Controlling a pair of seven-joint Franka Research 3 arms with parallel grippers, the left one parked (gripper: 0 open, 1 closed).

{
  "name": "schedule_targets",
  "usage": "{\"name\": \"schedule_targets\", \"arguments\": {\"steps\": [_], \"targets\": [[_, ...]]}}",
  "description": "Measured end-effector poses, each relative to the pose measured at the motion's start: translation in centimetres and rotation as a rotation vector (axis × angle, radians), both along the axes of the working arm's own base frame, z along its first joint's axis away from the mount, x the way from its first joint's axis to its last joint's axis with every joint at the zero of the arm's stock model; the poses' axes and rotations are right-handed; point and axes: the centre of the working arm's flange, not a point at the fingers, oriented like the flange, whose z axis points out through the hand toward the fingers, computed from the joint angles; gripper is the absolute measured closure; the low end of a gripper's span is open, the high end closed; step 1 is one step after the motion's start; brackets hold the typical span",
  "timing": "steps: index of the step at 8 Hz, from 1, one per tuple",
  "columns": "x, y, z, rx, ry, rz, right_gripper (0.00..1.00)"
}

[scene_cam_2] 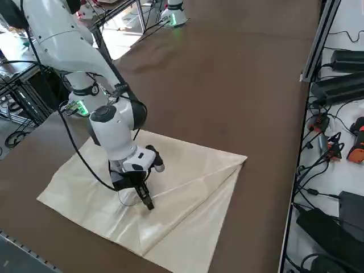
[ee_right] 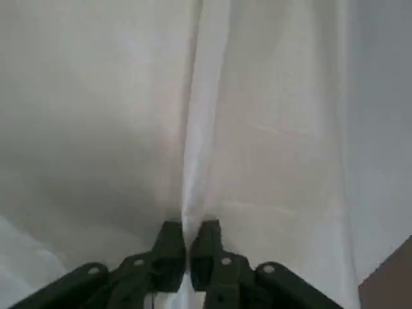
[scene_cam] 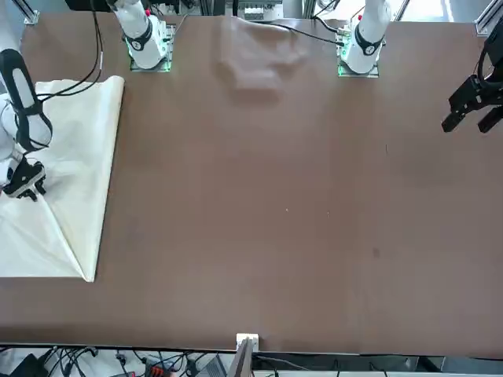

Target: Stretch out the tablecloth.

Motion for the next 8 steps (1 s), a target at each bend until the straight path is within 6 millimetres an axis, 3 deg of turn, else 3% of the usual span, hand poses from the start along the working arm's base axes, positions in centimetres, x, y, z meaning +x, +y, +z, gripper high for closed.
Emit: {"name": "schedule_targets", "arguments": {"steps": [3,8], "targets": [[1.7,2.4,0.1,0.051,0.022,0.023,0.98],[5.2,10.3,0.1,0.234,0.049,-0.017,0.98]]}}
